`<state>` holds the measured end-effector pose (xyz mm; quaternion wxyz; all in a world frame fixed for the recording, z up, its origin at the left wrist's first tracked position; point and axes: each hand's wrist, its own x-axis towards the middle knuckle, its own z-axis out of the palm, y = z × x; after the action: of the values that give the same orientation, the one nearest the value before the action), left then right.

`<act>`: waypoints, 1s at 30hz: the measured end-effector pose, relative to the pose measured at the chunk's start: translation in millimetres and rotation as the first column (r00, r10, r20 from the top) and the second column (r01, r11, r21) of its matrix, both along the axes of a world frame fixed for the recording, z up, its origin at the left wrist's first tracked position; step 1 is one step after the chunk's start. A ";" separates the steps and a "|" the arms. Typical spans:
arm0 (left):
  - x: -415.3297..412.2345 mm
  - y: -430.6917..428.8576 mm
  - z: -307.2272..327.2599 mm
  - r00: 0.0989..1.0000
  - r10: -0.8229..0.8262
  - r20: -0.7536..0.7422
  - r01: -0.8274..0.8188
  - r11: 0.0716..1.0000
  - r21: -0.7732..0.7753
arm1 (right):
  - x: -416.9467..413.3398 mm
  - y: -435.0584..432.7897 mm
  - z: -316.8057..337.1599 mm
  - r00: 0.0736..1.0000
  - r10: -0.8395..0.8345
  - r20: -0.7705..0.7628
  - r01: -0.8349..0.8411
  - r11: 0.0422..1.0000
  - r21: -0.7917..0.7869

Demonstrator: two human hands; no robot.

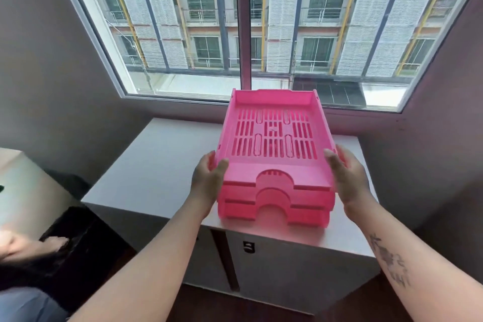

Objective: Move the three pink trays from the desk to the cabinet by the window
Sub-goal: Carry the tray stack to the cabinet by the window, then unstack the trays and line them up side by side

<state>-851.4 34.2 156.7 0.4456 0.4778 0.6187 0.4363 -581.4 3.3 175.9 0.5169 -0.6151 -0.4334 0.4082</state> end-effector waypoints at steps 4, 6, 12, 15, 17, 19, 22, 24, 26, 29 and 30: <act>7.4 12.6 26.2 0.987 0.021 -0.157 -0.012 0.998 0.060 | 3.5 28.7 30.3 0.985 0.008 0.173 0.002 0.999 -0.055; 10.8 14.2 29.1 0.978 0.046 -0.202 -0.028 0.995 0.093 | 2.6 34.0 32.2 0.976 0.027 0.215 -0.003 0.994 -0.112; 6.0 10.1 31.1 0.977 0.158 -0.141 -0.131 0.974 0.183 | -3.6 32.9 31.6 0.970 -0.035 0.239 0.042 0.999 -0.025; -16.6 5.3 34.6 0.963 0.240 -0.125 -0.206 0.949 0.238 | -24.8 36.9 37.8 0.978 0.012 0.208 -0.021 0.999 0.042; -41.7 0.0 35.7 0.944 0.305 -0.127 -0.264 0.926 0.269 | -48.5 43.7 39.9 0.982 0.068 0.178 -0.083 0.994 0.078; -72.3 -5.1 36.1 0.925 0.359 -0.128 -0.311 0.905 0.292 | -80.6 50.7 39.1 0.983 0.113 0.147 -0.130 0.986 0.108; -126.2 -4.2 34.0 0.895 0.431 -0.118 -0.384 0.876 0.291 | -136.5 63.0 32.3 0.975 0.152 0.160 -0.173 0.977 0.128; -167.4 1.2 26.3 0.883 0.460 -0.094 -0.422 0.866 0.269 | -176.0 73.4 21.8 0.971 0.172 0.164 -0.192 0.975 0.113; -207.4 9.8 14.7 0.869 0.488 -0.082 -0.457 0.855 0.245 | -215.0 81.7 11.9 0.962 0.182 0.202 -0.206 0.973 0.104; -252.9 26.1 -2.4 0.857 0.507 -0.092 -0.480 0.851 0.213 | -265.8 92.8 -2.5 0.957 0.153 0.246 -0.180 0.979 0.092; -265.4 31.9 -8.4 0.858 0.507 -0.086 -0.482 0.851 0.209 | -279.5 96.2 -8.1 0.957 0.150 0.249 -0.176 0.981 0.084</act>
<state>-1116.7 66.1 148.4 0.2292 0.3694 0.7080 0.5565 -860.9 99.6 167.8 0.4564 -0.5943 -0.5632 0.3483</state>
